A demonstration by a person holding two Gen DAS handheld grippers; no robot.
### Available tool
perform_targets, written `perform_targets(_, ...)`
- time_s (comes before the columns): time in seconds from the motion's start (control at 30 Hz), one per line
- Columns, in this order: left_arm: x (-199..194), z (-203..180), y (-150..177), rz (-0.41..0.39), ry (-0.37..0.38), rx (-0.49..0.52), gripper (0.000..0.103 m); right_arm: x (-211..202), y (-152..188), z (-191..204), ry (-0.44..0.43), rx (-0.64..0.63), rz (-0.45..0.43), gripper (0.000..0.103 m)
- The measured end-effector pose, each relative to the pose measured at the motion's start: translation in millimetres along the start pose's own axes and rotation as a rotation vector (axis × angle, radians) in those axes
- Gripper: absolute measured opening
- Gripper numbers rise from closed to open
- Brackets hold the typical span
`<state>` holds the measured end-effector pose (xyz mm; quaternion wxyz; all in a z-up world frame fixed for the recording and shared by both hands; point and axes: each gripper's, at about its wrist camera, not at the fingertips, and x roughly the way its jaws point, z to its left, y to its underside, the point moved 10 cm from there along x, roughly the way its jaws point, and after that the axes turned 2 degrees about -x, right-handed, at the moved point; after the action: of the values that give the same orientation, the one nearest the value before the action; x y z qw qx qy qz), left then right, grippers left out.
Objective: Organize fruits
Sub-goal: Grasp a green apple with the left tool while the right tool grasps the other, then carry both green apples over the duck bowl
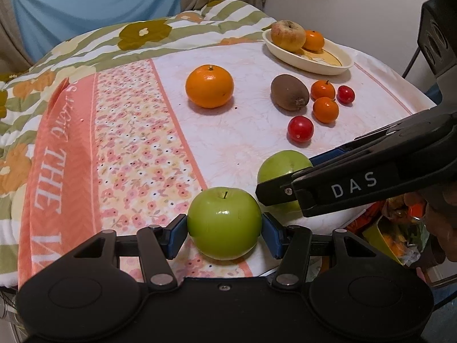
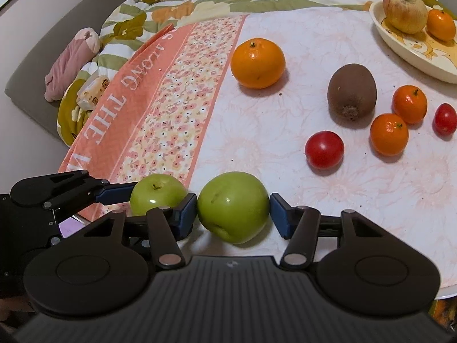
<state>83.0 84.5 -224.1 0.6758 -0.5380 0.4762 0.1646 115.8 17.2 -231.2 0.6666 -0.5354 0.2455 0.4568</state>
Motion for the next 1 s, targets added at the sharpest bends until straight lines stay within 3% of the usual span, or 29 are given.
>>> perform_targets(0.53,-23,10,-12,-0.038,-0.030,-0.070,0.060,-29,-14,1,0.005,0.002,-0.073,0.070)
perform_targets(1.0,-62,-18,-86,-0.151,-0.035,-0.069,0.060,-114,-60,-44,0.055,0.033,-0.235,0.070)
